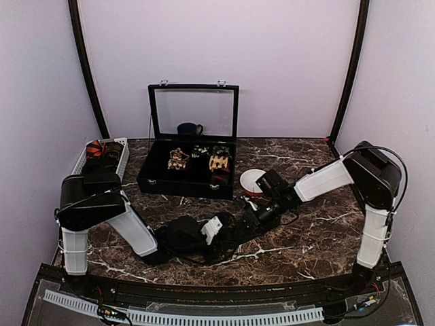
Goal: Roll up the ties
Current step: Roll the tie at the center of the board.
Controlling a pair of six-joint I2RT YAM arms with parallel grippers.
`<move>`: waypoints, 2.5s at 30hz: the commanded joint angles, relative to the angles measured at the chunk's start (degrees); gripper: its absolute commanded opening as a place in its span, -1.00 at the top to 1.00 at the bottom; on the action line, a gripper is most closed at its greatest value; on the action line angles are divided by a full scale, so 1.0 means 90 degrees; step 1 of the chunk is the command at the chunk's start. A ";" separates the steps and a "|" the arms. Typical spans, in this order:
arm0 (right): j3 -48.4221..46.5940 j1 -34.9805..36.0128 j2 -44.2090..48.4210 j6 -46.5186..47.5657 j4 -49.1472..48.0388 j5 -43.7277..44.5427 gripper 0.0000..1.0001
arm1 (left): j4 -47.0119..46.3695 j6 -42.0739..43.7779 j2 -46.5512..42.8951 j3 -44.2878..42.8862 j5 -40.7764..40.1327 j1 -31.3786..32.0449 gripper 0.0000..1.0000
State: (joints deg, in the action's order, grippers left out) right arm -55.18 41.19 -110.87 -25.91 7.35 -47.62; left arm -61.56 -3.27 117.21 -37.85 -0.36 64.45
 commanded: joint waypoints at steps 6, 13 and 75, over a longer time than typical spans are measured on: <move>-0.0159 -0.0046 0.0810 -0.0279 0.1013 0.0810 0.07 | 0.2629 0.0216 -0.0580 -0.0088 -0.0600 0.0090 0.23; -0.0756 0.0222 0.0649 -0.0392 0.1004 0.0346 -0.05 | 0.2963 0.0109 -0.0533 -0.0253 -0.0453 0.0115 0.23; -0.0436 -0.0847 0.0606 0.0347 0.1570 0.0549 0.16 | 0.1236 0.0217 -0.0286 -0.0146 -0.0748 0.0091 0.30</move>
State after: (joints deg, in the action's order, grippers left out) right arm -58.00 35.92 -109.45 -23.92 16.10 -47.37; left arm -57.41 -2.09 118.41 -42.54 -5.43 65.17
